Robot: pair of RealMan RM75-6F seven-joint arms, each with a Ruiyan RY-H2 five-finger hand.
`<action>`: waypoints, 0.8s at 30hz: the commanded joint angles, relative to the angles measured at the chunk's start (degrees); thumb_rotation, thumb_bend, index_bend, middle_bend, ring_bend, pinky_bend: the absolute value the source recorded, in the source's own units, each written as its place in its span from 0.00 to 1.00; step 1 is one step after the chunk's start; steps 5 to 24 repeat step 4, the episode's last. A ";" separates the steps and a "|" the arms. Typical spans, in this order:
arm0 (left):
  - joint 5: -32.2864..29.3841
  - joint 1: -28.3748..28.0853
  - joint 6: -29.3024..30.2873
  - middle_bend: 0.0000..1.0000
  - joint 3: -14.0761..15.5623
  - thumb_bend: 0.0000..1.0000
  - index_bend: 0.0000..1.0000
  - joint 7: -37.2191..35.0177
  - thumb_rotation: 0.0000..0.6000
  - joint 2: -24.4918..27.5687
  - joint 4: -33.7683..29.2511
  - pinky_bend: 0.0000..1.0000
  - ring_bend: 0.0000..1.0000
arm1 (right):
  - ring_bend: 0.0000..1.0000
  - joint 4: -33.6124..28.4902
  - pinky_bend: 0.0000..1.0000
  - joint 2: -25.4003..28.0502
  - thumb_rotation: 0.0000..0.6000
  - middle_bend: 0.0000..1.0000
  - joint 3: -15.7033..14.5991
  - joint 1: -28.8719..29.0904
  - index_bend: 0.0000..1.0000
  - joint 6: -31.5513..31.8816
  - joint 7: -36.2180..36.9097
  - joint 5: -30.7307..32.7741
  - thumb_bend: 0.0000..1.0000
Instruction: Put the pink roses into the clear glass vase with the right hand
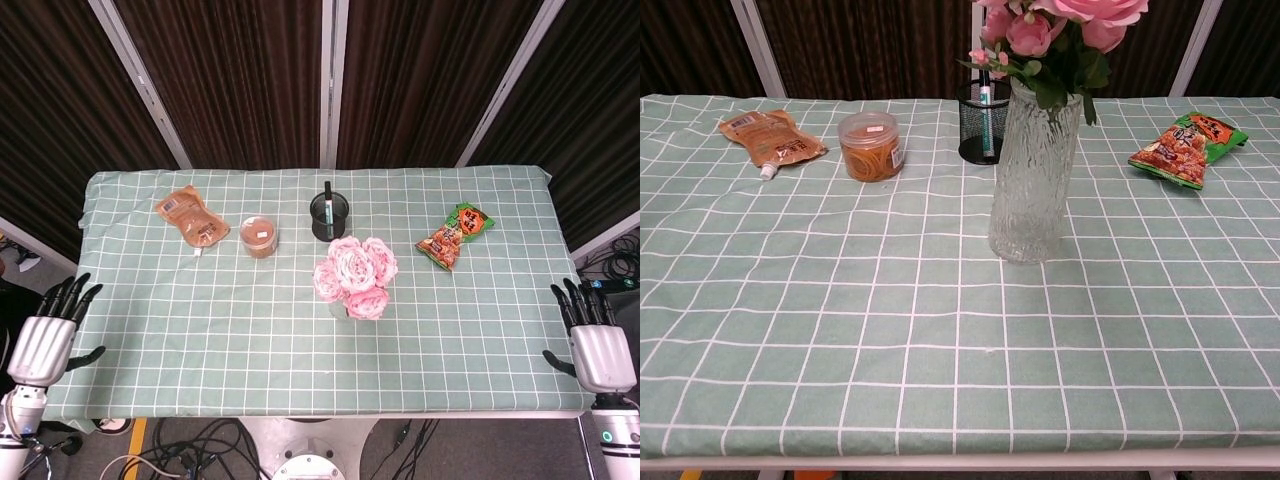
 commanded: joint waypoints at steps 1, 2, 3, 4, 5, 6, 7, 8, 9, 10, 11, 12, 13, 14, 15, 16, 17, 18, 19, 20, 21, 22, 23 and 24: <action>0.06 0.07 0.26 0.00 -0.07 0.00 0.11 -0.12 1.00 -0.15 0.14 0.12 0.00 | 0.00 0.21 0.00 -0.11 1.00 0.00 -1.06 -1.41 0.00 0.13 0.72 -0.81 0.00; 0.07 0.09 0.31 0.00 -0.06 0.00 0.11 -0.11 1.00 -0.20 0.14 0.12 0.00 | 0.00 0.16 0.00 -0.07 1.00 0.00 -1.23 -1.79 0.00 0.12 0.35 -0.96 0.00; 0.10 0.09 0.33 0.00 -0.04 0.00 0.11 -0.08 1.00 -0.22 0.12 0.12 0.00 | 0.00 0.03 0.00 -0.02 1.00 0.00 -1.21 -2.06 0.00 0.26 -0.05 -1.00 0.00; 0.14 0.08 0.37 0.00 -0.03 0.00 0.11 -0.04 1.00 -0.24 0.11 0.12 0.00 | 0.00 -0.08 0.00 0.01 1.00 0.00 -1.12 -2.33 0.00 0.57 -0.41 -1.11 0.00; 0.14 0.08 0.37 0.00 -0.03 0.00 0.11 -0.04 1.00 -0.24 0.11 0.12 0.00 | 0.00 -0.08 0.00 0.01 1.00 0.00 -1.12 -2.33 0.00 0.57 -0.41 -1.11 0.00; 0.14 0.08 0.37 0.00 -0.03 0.00 0.11 -0.04 1.00 -0.24 0.11 0.12 0.00 | 0.00 -0.08 0.00 0.01 1.00 0.00 -1.12 -2.33 0.00 0.57 -0.41 -1.11 0.00; 0.14 0.08 0.37 0.00 -0.03 0.00 0.11 -0.04 1.00 -0.24 0.11 0.12 0.00 | 0.00 -0.08 0.00 0.01 1.00 0.00 -1.12 -2.33 0.00 0.57 -0.41 -1.11 0.00; 0.14 0.08 0.37 0.00 -0.03 0.00 0.11 -0.04 1.00 -0.24 0.11 0.12 0.00 | 0.00 -0.08 0.00 0.01 1.00 0.00 -1.12 -2.33 0.00 0.57 -0.41 -1.11 0.00; 0.14 0.08 0.37 0.00 -0.03 0.00 0.11 -0.04 1.00 -0.24 0.11 0.12 0.00 | 0.00 -0.08 0.00 0.01 1.00 0.00 -1.12 -2.33 0.00 0.57 -0.41 -1.11 0.00; 0.14 0.08 0.37 0.00 -0.03 0.00 0.11 -0.04 1.00 -0.24 0.11 0.12 0.00 | 0.00 -0.08 0.00 0.01 1.00 0.00 -1.12 -2.33 0.00 0.57 -0.41 -1.11 0.00; 0.14 0.08 0.37 0.00 -0.03 0.00 0.11 -0.04 1.00 -0.24 0.11 0.12 0.00 | 0.00 -0.08 0.00 0.01 1.00 0.00 -1.12 -2.33 0.00 0.57 -0.41 -1.11 0.00; 0.14 0.08 0.37 0.00 -0.03 0.00 0.11 -0.04 1.00 -0.24 0.11 0.12 0.00 | 0.00 -0.08 0.00 0.01 1.00 0.00 -1.12 -2.33 0.00 0.57 -0.41 -1.11 0.00; 0.14 0.08 0.37 0.00 -0.03 0.00 0.11 -0.04 1.00 -0.24 0.11 0.12 0.00 | 0.00 -0.08 0.00 0.01 1.00 0.00 -1.12 -2.33 0.00 0.57 -0.41 -1.11 0.00; 0.14 0.08 0.37 0.00 -0.03 0.00 0.11 -0.04 1.00 -0.24 0.11 0.12 0.00 | 0.00 -0.08 0.00 0.01 1.00 0.00 -1.12 -2.33 0.00 0.57 -0.41 -1.11 0.00; 0.14 0.08 0.37 0.00 -0.03 0.00 0.11 -0.04 1.00 -0.24 0.11 0.12 0.00 | 0.00 -0.08 0.00 0.01 1.00 0.00 -1.12 -2.33 0.00 0.57 -0.41 -1.11 0.00; 0.14 0.08 0.37 0.00 -0.03 0.00 0.11 -0.04 1.00 -0.24 0.11 0.12 0.00 | 0.00 -0.08 0.00 0.01 1.00 0.00 -1.12 -2.33 0.00 0.57 -0.41 -1.11 0.00; 0.14 0.08 0.37 0.00 -0.03 0.00 0.11 -0.04 1.00 -0.24 0.11 0.12 0.00 | 0.00 -0.08 0.00 0.01 1.00 0.00 -1.12 -2.33 0.00 0.57 -0.41 -1.11 0.00; 0.14 0.08 0.37 0.00 -0.03 0.00 0.11 -0.04 1.00 -0.24 0.11 0.12 0.00 | 0.00 -0.08 0.00 0.01 1.00 0.00 -1.12 -2.33 0.00 0.57 -0.41 -1.11 0.00; 0.14 0.08 0.37 0.00 -0.03 0.00 0.11 -0.04 1.00 -0.24 0.11 0.12 0.00 | 0.00 -0.08 0.00 0.01 1.00 0.00 -1.12 -2.33 0.00 0.57 -0.41 -1.11 0.00; 0.14 0.08 0.37 0.00 -0.03 0.00 0.11 -0.04 1.00 -0.24 0.11 0.12 0.00 | 0.00 -0.08 0.00 0.01 1.00 0.00 -1.12 -2.33 0.00 0.57 -0.41 -1.11 0.00; 0.14 0.08 0.37 0.00 -0.03 0.00 0.11 -0.04 1.00 -0.24 0.11 0.12 0.00 | 0.00 -0.08 0.00 0.01 1.00 0.00 -1.12 -2.33 0.00 0.57 -0.41 -1.11 0.00; 0.14 0.08 0.37 0.00 -0.03 0.00 0.11 -0.04 1.00 -0.24 0.11 0.12 0.00 | 0.00 -0.08 0.00 0.01 1.00 0.00 -1.12 -2.33 0.00 0.57 -0.41 -1.11 0.00; 0.14 0.08 0.37 0.00 -0.03 0.00 0.11 -0.04 1.00 -0.24 0.11 0.12 0.00 | 0.00 -0.08 0.00 0.01 1.00 0.00 -1.12 -2.33 0.00 0.57 -0.41 -1.11 0.00; 0.14 0.08 0.37 0.00 -0.03 0.00 0.11 -0.04 1.00 -0.24 0.11 0.12 0.00 | 0.00 -0.08 0.00 0.01 1.00 0.00 -1.12 -2.33 0.00 0.57 -0.41 -1.11 0.00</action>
